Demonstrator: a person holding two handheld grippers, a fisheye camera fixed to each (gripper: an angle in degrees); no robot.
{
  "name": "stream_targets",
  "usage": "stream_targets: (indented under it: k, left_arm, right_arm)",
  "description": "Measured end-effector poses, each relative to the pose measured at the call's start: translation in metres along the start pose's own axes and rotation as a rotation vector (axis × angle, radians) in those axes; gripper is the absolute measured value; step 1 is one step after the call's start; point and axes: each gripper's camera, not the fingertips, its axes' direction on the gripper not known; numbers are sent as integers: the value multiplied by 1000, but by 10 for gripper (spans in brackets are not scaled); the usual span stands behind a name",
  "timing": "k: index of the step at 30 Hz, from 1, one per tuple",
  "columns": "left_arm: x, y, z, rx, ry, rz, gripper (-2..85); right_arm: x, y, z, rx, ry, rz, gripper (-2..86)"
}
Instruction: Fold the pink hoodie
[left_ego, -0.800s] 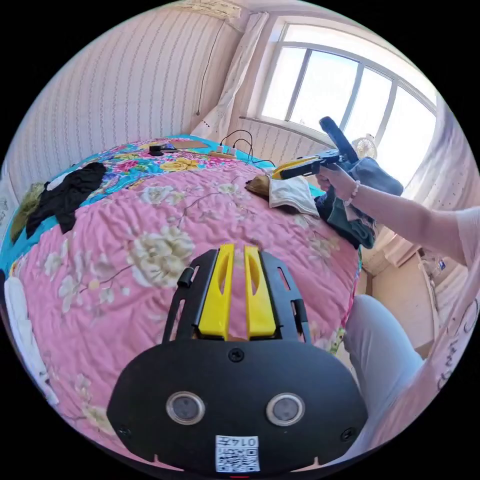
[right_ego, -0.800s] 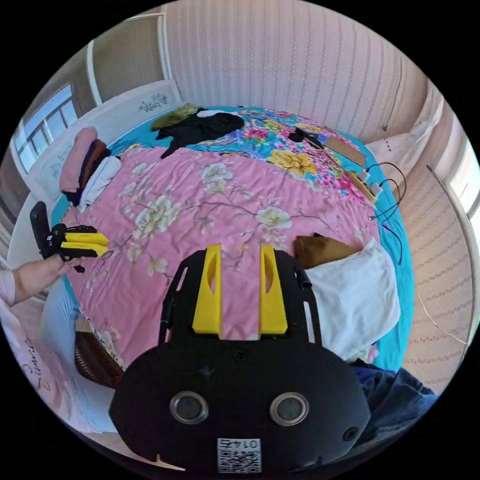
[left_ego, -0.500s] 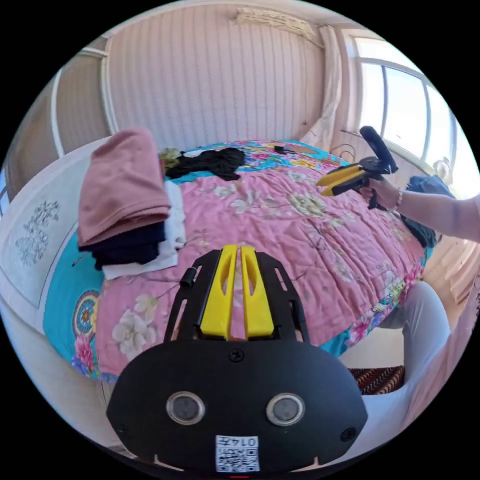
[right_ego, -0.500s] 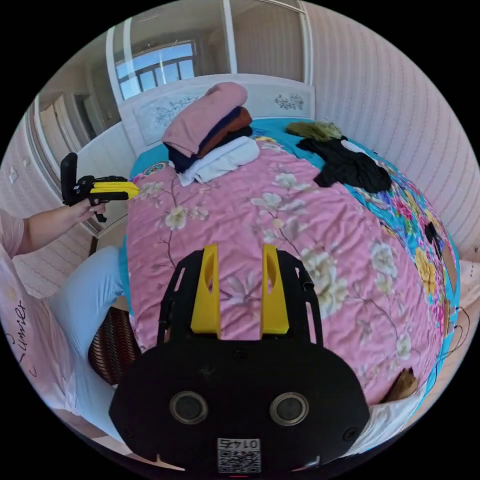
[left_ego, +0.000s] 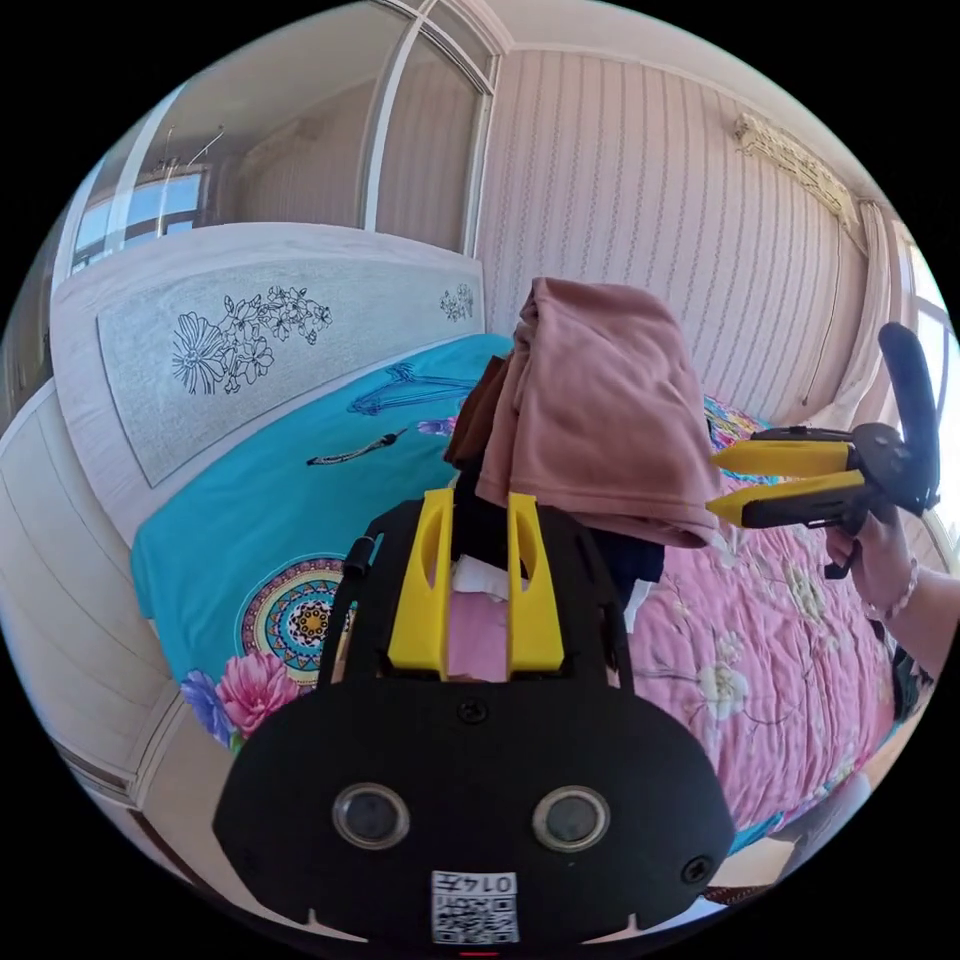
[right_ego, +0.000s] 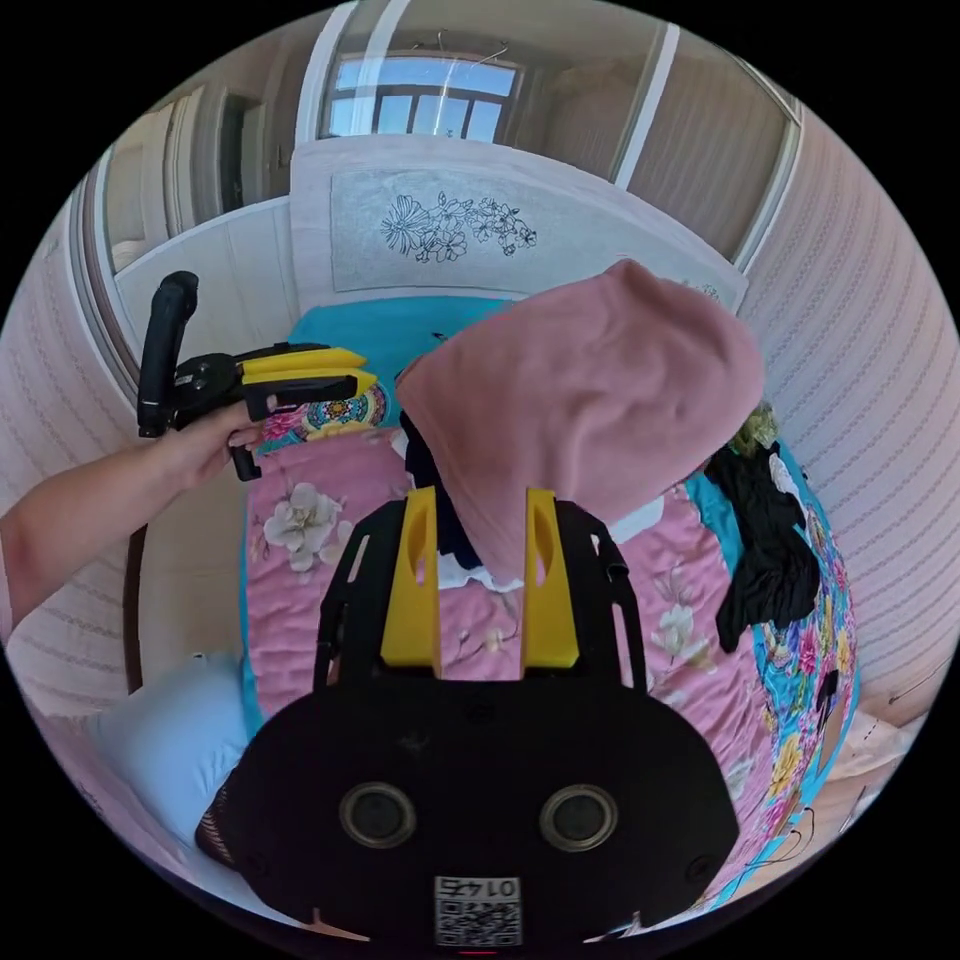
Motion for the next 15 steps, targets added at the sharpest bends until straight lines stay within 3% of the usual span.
stream_targets:
  k: [4,8,15]
  left_arm:
    - [-9,-10,24,-63,49,35,58]
    - [-2,-11,22,-48,9,123,22]
    - [5,-27,-33,83,100,197,-7]
  right_arm:
    - [-10,-16,48,-66,65,40,108]
    - [-12,0,62,0,133,80,82]
    - [35,41,36,17,-99,207,50]
